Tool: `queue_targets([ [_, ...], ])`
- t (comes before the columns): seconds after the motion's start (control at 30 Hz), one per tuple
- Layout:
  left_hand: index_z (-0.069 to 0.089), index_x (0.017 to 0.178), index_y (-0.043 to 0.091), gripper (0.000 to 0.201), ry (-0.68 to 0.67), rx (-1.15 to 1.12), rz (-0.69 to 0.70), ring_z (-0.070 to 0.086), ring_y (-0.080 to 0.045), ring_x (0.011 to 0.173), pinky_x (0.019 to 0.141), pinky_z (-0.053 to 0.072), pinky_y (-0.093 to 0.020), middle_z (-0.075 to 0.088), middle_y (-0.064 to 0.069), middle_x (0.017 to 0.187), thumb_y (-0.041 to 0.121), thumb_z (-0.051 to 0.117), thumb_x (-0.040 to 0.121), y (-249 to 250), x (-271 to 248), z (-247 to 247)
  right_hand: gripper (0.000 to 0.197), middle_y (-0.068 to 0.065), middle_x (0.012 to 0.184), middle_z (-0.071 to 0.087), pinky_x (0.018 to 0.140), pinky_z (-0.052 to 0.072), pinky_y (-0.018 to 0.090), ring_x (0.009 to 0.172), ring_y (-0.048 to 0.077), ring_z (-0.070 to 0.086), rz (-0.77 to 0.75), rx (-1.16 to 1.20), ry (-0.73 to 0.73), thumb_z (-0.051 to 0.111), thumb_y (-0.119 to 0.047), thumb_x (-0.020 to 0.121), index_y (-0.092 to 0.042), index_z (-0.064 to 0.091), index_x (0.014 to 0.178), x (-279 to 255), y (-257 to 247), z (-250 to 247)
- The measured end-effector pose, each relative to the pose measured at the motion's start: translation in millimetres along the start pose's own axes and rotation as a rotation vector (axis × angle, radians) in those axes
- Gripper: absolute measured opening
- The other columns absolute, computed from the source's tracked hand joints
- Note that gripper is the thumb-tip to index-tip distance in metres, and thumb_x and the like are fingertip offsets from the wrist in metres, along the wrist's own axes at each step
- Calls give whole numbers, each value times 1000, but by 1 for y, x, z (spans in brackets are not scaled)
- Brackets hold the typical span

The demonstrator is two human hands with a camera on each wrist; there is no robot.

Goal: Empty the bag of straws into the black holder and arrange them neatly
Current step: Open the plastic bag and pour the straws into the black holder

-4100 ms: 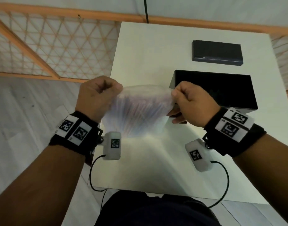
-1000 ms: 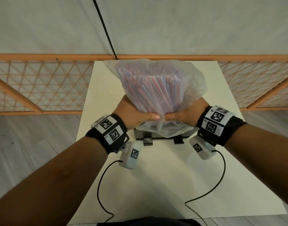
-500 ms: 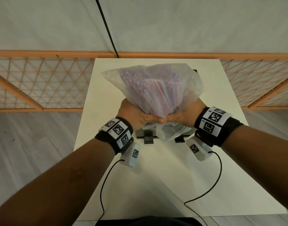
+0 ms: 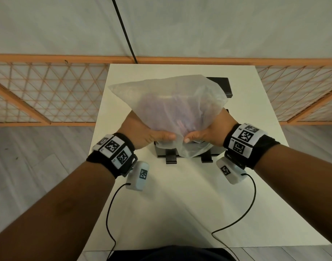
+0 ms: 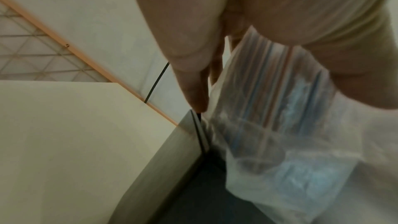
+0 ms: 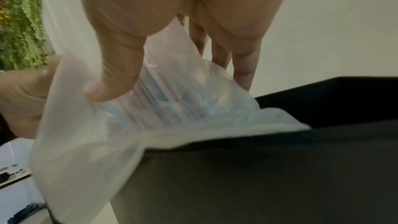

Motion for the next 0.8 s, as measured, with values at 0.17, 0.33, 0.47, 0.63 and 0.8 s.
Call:
queue_targets([
  [0.17, 65, 120, 25, 86, 44, 37, 15, 65, -15, 117, 102, 53, -48, 71, 7, 118, 54, 95, 45, 2, -2, -7, 74, -11, 105, 57, 79, 35, 6, 102, 10, 53, 4, 7, 29, 91, -37, 61, -18, 57, 124, -2, 0, -7],
  [0.33, 67, 116, 34, 80, -19, 43, 56, 65, -11, 116, 103, 53, -48, 72, 10, 116, 49, 99, 44, 18, -9, -5, 81, -17, 104, 58, 88, 40, 15, 106, 7, 54, 7, 50, 1, 92, -41, 57, -20, 55, 126, -2, -1, -9],
  [0.47, 69, 113, 33, 73, -12, -229, 133, 66, -27, 121, 102, 51, -59, 74, -4, 119, 41, 101, 48, 35, -18, -17, 97, -14, 126, 58, 100, 43, 15, 118, -2, 52, -127, 218, 82, 91, -51, 53, -23, 48, 137, -8, -11, -27],
  [0.63, 66, 115, 32, 77, 25, -352, 177, 66, -28, 120, 102, 52, -57, 74, -1, 115, 45, 100, 47, 41, -18, -25, 76, -13, 123, 60, 90, 38, 0, 110, -6, 54, -168, 240, 134, 76, -51, 71, -19, 50, 136, -12, -16, -39],
  [0.8, 66, 112, 29, 72, 125, -371, 160, 68, -28, 116, 99, 54, -53, 75, 0, 111, 49, 98, 51, 38, -16, -26, 54, -24, 111, 57, 84, 36, -3, 97, -25, 50, -155, 220, 154, 72, -36, 84, -19, 54, 132, -11, -14, -42],
])
Point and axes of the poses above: each hand's wrist, its own x-axis towards the middle knuckle, its own z-axis out of the palm, y = z × x, the point moved 5 cm from there along x, towards the middle knuckle
